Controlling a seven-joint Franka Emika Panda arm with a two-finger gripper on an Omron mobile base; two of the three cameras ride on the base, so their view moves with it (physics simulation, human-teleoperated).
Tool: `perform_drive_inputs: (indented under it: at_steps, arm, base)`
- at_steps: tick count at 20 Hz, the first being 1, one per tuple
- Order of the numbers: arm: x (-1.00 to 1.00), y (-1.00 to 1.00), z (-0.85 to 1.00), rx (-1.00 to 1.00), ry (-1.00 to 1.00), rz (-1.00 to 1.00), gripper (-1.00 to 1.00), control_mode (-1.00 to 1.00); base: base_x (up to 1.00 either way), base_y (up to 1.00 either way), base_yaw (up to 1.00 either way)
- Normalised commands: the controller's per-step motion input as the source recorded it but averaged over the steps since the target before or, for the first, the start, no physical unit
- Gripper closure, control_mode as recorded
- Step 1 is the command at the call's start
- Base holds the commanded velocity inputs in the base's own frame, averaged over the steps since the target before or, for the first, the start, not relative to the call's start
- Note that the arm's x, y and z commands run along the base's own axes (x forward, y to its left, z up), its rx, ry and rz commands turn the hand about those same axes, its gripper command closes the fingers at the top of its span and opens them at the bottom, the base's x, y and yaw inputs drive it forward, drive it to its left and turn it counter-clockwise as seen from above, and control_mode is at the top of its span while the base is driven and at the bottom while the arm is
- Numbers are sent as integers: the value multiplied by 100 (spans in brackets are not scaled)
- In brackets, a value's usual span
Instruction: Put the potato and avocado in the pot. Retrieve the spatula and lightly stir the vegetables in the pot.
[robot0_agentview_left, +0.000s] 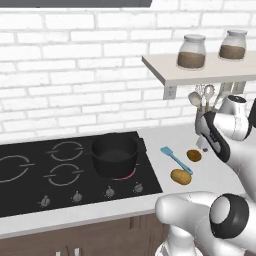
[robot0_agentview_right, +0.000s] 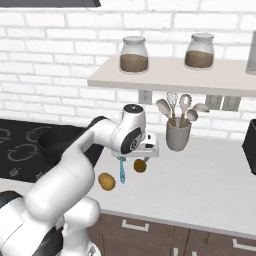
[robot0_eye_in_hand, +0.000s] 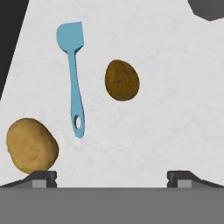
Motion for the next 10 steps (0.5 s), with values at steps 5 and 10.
perform_drive_inputs:
  at_steps: [5,10]
  arm:
    - [37,-1,-23,0,0,0,-100,-100]
    - [43,0,-37,0,0,0,-100,-100]
  base:
    - [0,0,0]
    - [0,0,0]
